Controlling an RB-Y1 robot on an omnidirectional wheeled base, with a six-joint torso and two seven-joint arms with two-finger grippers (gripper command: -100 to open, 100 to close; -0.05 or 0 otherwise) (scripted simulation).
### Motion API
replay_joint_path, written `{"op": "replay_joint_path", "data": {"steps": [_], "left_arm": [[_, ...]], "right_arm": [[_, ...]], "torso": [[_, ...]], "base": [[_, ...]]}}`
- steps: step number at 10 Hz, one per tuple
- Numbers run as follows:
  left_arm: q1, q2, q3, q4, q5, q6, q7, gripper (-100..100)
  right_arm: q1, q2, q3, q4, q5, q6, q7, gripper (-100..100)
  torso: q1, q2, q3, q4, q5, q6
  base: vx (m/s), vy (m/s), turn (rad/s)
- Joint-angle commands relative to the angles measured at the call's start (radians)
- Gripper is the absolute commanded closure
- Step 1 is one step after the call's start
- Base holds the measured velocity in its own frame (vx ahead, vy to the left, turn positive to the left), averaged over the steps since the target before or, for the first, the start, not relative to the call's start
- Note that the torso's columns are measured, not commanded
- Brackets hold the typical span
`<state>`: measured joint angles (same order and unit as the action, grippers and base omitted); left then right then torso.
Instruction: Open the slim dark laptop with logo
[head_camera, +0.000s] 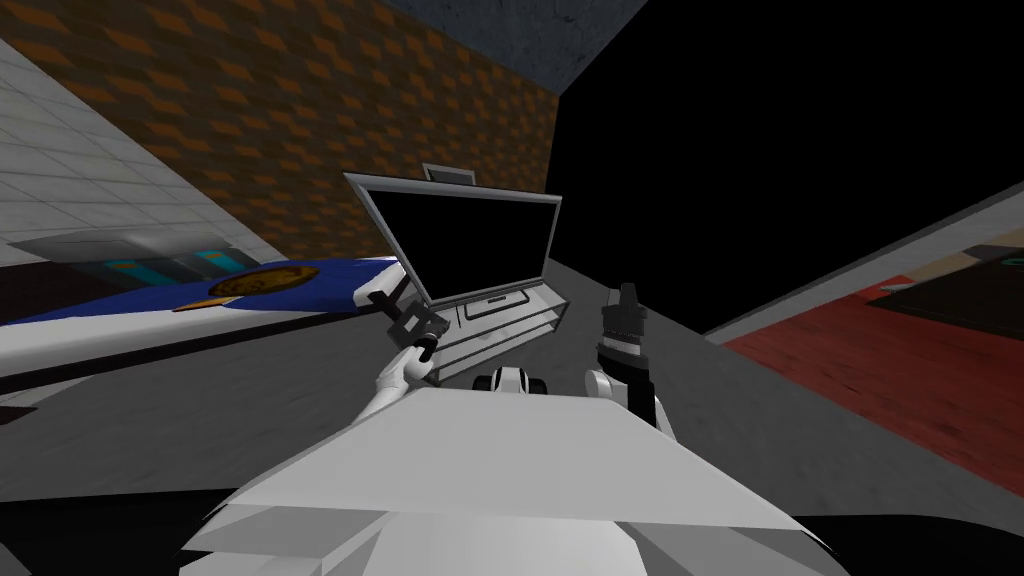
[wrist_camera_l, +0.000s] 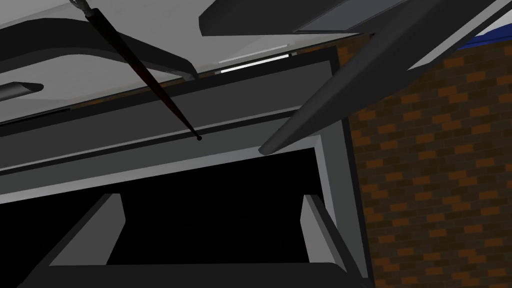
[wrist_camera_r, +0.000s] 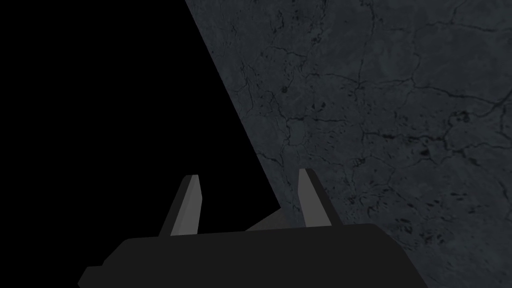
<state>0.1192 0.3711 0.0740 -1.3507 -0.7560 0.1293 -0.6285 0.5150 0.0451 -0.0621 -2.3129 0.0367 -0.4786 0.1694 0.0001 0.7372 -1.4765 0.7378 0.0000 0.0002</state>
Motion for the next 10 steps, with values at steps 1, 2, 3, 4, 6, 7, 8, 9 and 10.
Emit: {"op": "replay_joint_path", "data": {"steps": [1,2,3,4,6,7,8,9,10], "left_arm": [[-0.016,0.065,-0.040,-0.022,0.032,0.079,0.055,-100],[-0.016,0.065,-0.040,-0.022,0.032,0.090,0.055,-100],[-0.023,0.092,-0.056,-0.029,0.045,0.125,0.076,-100],[-0.021,0.080,-0.051,-0.027,0.040,0.107,0.063,-100],[-0.022,0.082,-0.052,-0.027,0.041,0.113,0.066,0],[-0.022,0.082,-0.052,-0.027,0.041,0.113,0.066,0],[-0.022,0.082,-0.052,-0.027,0.041,0.113,0.066,0],[-0.022,0.082,-0.052,-0.027,0.041,0.113,0.066,0],[-0.022,0.082,-0.052,-0.027,0.041,0.113,0.066,0]], "right_arm": [[0.000,0.000,0.000,0.000,0.000,0.000,0.000,0],[0.000,0.000,0.000,0.000,0.000,0.000,0.000,0],[0.000,0.000,0.000,0.000,0.000,0.000,0.000,0],[0.000,0.000,0.000,0.000,0.000,0.000,0.000,0],[0.000,0.000,0.000,0.000,0.000,0.000,0.000,0],[0.000,0.000,0.000,0.000,0.000,0.000,0.000,0],[0.000,0.000,0.000,0.000,0.000,0.000,0.000,0],[0.000,0.000,0.000,0.000,0.000,0.000,0.000,0],[0.000,0.000,0.000,0.000,0.000,0.000,0.000,0]], "torso": [[0.000,0.002,0.001,0.000,0.000,0.000],[0.000,0.003,0.002,0.001,0.000,0.000],[0.000,0.001,0.001,0.000,0.000,-0.001],[0.000,0.000,0.000,0.000,0.000,0.000],[0.000,-0.002,-0.001,-0.001,0.000,0.000],[0.000,-0.001,-0.001,0.000,0.000,0.000],[0.000,0.000,0.000,0.000,0.000,0.000],[0.000,0.001,0.001,0.000,0.000,0.000],[0.000,0.001,0.001,0.000,0.000,0.000]], "base": [[-0.113,0.000,-0.162],[-0.077,-0.007,-0.071],[-0.066,-0.010,-0.132],[-0.033,-0.002,-0.035],[-0.004,0.000,0.003],[0.000,0.000,0.000],[0.000,0.000,0.000],[0.000,0.000,0.000],[0.000,0.000,0.000]]}}
